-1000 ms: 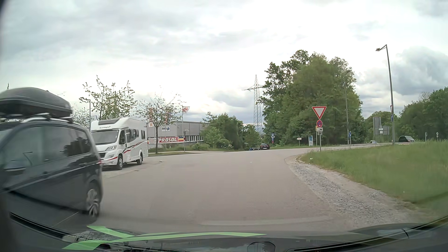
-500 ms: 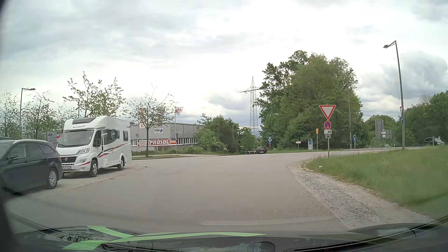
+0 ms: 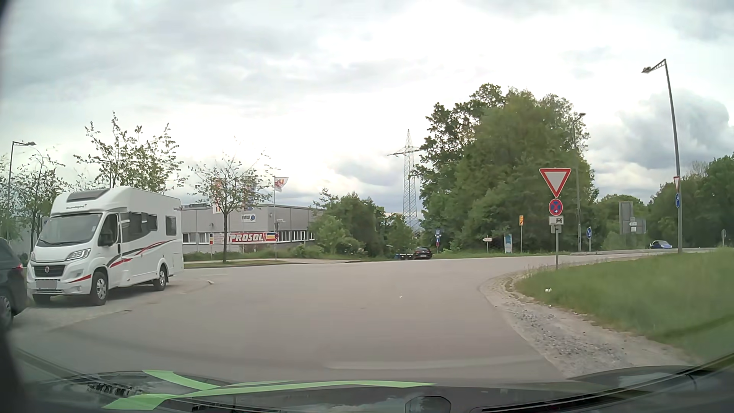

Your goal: Follow the waypoints while adhering to traffic rules and regulations

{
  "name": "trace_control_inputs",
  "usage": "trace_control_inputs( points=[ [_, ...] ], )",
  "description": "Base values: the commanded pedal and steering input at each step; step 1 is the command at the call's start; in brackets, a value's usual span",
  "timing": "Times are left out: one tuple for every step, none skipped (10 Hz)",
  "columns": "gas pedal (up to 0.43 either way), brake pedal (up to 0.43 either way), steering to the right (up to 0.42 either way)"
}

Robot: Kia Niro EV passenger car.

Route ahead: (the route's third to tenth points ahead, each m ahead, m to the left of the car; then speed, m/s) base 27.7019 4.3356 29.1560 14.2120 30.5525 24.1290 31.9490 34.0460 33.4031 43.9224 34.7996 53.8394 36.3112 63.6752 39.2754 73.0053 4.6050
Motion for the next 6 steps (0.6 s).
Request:
trace_control_inputs(
  points=[
    [0.000, 0.000, 0.024],
    [0.000, 0.000, 0.024],
    [0.000, 0.000, 0.023],
    [0.000, 0.000, 0.023],
    [0.000, 0.000, 0.023],
    [0.000, 0.000, 0.022]
  ],
)
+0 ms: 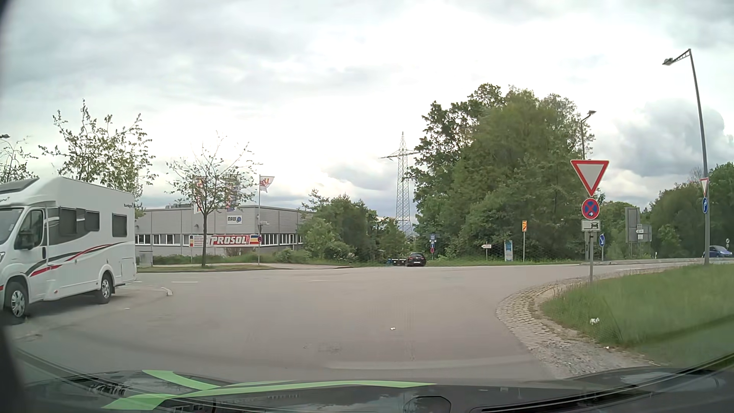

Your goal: Follow the waypoints while adhering to traffic rules and regulations

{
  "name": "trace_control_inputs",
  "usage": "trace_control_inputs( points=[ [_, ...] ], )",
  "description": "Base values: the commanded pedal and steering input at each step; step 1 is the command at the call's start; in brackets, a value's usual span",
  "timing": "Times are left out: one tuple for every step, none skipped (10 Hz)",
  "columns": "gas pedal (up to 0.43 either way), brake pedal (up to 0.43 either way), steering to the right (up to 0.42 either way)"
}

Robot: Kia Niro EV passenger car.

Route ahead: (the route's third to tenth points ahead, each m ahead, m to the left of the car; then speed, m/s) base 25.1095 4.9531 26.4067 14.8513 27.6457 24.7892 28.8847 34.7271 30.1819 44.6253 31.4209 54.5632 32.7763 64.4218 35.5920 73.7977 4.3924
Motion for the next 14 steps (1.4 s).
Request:
trace_control_inputs(
  points=[
    [0.000, 0.000, 0.023],
    [0.000, 0.024, 0.022],
    [0.000, 0.061, 0.023],
    [0.000, 0.091, 0.022],
    [0.000, 0.122, 0.021],
    [0.000, 0.128, 0.021],
    [0.000, 0.134, 0.020],
    [0.000, 0.140, 0.020],
    [0.000, 0.146, 0.020],
    [0.000, 0.165, 0.018],
    [0.000, 0.177, 0.016],
    [0.000, 0.189, 0.015],
    [0.000, 0.195, 0.013],
    [0.000, 0.201, 0.012]
  ],
)
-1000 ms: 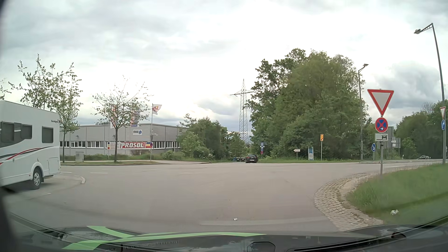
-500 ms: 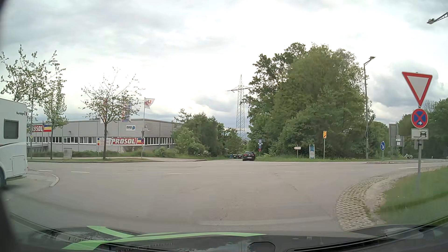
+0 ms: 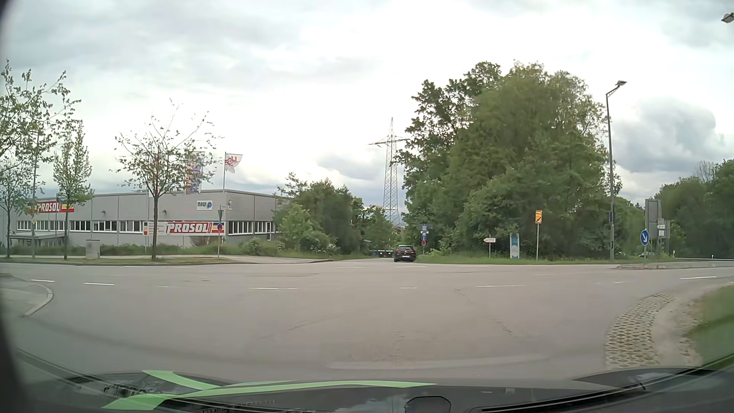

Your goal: Follow the waypoints while adhering to traffic rules and regulations

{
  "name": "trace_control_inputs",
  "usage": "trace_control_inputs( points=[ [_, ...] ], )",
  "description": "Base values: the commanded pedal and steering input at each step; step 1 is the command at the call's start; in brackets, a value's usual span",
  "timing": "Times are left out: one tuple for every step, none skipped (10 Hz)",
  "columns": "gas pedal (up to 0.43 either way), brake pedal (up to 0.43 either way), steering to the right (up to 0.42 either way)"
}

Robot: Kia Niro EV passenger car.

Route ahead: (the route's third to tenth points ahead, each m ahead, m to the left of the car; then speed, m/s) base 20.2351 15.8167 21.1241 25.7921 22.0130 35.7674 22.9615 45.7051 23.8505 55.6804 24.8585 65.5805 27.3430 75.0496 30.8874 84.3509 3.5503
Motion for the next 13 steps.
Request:
trace_control_inputs(
  points=[
    [0.000, 0.201, 0.011],
    [0.000, 0.201, 0.010],
    [0.000, 0.201, 0.007],
    [0.000, 0.201, 0.004],
    [0.000, 0.201, 0.003],
    [0.000, 0.201, 0.003],
    [0.000, 0.201, 0.003],
    [0.000, 0.201, 0.003],
    [0.000, 0.201, 0.004],
    [0.000, 0.201, 0.003],
    [0.000, 0.201, 0.003],
    [0.000, 0.201, 0.002],
    [0.000, 0.201, 0.002]
  ],
)
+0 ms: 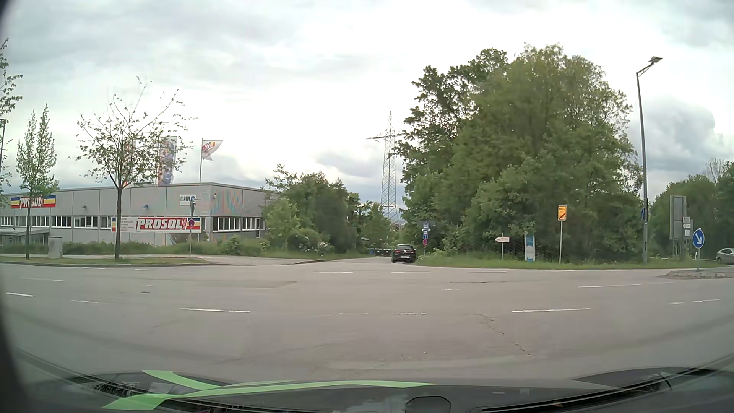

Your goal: Follow the waypoints while adhering to traffic rules and regulations

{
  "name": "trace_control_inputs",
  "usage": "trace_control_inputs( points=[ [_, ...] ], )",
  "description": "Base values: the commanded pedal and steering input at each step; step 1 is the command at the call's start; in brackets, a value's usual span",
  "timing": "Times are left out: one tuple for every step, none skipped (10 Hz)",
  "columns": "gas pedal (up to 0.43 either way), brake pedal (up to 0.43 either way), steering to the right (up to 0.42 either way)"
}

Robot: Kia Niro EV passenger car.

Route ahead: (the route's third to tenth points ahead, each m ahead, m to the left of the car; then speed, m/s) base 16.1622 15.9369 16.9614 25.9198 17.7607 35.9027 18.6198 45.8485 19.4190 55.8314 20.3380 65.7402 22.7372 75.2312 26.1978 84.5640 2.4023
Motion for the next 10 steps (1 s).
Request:
trace_control_inputs(
  points=[
    [0.000, 0.201, 0.001],
    [0.000, 0.201, -0.001],
    [0.000, 0.201, -0.004],
    [0.000, 0.201, -0.007],
    [0.000, 0.201, -0.010],
    [0.000, 0.201, -0.012],
    [0.000, 0.201, -0.014],
    [0.000, 0.201, -0.016],
    [0.000, 0.207, -0.013],
    [0.000, 0.201, -0.008]
  ],
)
